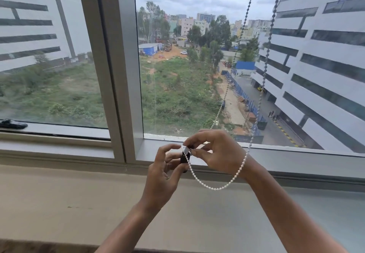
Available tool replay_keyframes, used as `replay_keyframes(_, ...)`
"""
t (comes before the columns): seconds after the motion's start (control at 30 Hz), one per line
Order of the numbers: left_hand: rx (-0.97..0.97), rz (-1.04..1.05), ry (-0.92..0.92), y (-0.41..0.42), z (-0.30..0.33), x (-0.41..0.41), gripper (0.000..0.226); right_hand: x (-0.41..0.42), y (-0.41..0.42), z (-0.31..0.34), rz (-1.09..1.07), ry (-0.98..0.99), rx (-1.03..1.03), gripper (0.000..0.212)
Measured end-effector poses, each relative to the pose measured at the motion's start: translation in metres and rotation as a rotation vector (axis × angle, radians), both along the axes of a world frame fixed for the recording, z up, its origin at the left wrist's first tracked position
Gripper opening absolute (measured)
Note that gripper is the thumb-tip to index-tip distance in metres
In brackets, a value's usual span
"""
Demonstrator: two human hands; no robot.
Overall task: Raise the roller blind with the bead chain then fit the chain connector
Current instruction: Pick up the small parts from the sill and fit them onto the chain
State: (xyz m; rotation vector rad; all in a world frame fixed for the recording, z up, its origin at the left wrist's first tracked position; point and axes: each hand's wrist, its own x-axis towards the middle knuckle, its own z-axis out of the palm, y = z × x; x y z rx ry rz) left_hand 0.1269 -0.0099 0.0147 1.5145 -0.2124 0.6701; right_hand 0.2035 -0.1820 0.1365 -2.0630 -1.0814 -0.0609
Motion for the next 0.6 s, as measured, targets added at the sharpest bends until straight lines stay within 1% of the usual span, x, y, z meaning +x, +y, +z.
replay_keyframes(0.37,-0.004,0.03,0.024,0.001,0.002,-0.004,0.051,-0.007,0.002,0.009,0.015,-0.051,0.004,0.023)
replay_keyframes(0.6,0.018,0.053,0.032,0.0,0.003,-0.01,0.05,-0.012,0.0,0.013,0.032,-0.07,-0.05,0.023)
